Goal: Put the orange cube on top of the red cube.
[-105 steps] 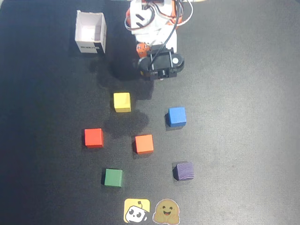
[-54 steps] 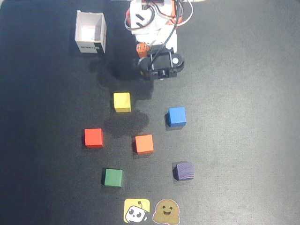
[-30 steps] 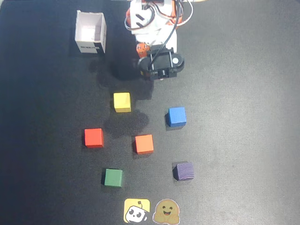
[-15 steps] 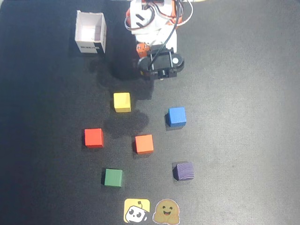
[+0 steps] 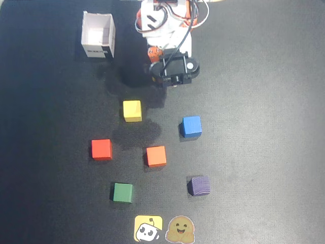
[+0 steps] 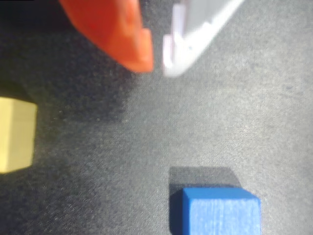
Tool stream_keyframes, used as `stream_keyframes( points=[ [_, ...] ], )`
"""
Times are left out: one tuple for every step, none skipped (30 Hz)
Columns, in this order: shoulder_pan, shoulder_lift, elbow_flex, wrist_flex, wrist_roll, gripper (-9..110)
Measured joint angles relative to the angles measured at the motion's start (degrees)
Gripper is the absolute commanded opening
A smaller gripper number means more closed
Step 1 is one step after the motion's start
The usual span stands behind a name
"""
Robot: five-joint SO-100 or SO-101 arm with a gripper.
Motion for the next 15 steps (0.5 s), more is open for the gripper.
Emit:
stream_keyframes(
  points=[
    [0.0, 0.0, 0.0, -0.2, 0.0, 1],
    [0.0, 0.0, 0.0, -0.5, 0.0, 1],
    [0.0, 0.0, 0.0, -0.9, 0.0, 1],
    [0.0, 0.0, 0.0, -1.3, 0.0, 2],
    [0.0, 0.0, 0.0, -1.7, 0.0, 4],
    [0.0, 0.0, 0.0, -2.0, 0.0, 4],
    [0.0, 0.0, 0.0, -2.4, 0.0, 4],
    [0.0, 0.0, 0.0, -2.5, 0.0, 4],
    [0.0, 0.0, 0.0, -2.7, 0.0, 4],
    [0.0, 0.0, 0.0, -2.7, 0.0, 4],
    [0.0, 0.0, 0.0, -2.7, 0.0, 7],
    [0.0, 0.0, 0.0, -2.7, 0.0, 10],
    [0.0, -0.1, -0.2, -2.7, 0.0, 10],
    [0.0, -0.4, -0.6, -2.8, 0.4, 10],
    [0.0, -1.4, -1.2, -3.2, 0.7, 10]
  ],
)
